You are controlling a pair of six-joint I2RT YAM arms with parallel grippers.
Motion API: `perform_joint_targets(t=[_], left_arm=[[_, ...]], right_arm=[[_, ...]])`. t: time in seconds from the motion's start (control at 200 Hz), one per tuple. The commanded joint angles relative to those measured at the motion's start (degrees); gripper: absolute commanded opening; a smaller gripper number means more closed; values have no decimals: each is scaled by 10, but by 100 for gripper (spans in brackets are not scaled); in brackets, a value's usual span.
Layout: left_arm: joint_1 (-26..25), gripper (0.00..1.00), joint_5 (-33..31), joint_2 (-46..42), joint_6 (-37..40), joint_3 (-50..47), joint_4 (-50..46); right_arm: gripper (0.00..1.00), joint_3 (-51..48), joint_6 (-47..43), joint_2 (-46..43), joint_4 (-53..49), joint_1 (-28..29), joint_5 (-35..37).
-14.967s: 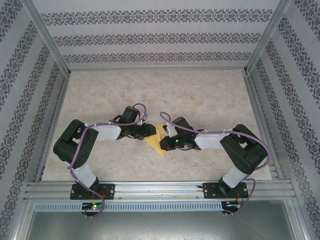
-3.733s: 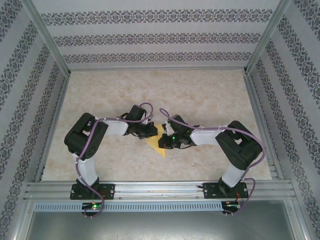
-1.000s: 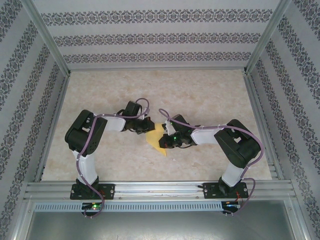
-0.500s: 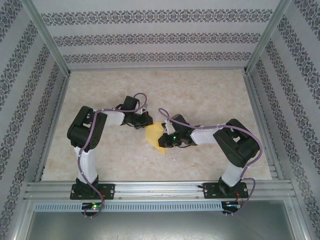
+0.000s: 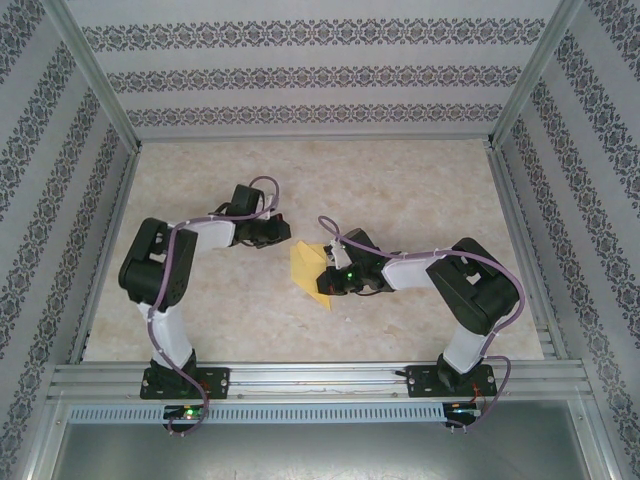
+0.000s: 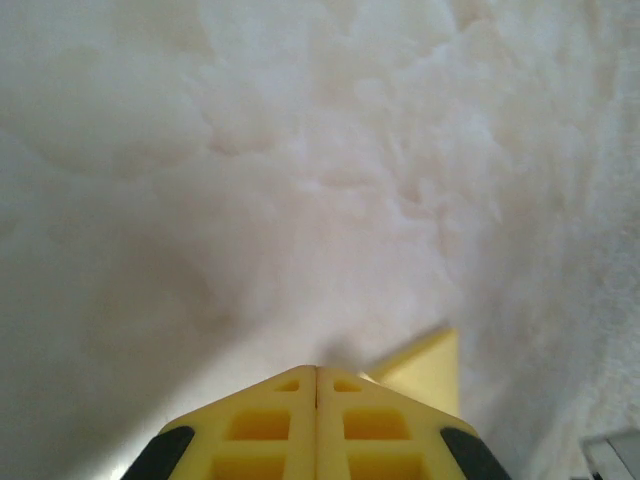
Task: Fold a paper plane with a square sheet of paper (fold left side to right side)
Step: Fourth fold the wing at the center of the table.
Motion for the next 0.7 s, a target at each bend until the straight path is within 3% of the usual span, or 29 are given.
perform_joint_targets(t=[0.0, 0.29, 0.695], left_arm=[[-23, 6, 10, -50, 12, -31, 6], [-106, 6, 42, -33, -15, -42, 39], [-110, 6, -9, 30, -7, -27, 23]], right_arm=[[0, -35, 5, 25, -96, -3, 26], [0, -37, 4, 28, -96, -5, 28], [0, -27, 5, 14, -92, -6, 13]])
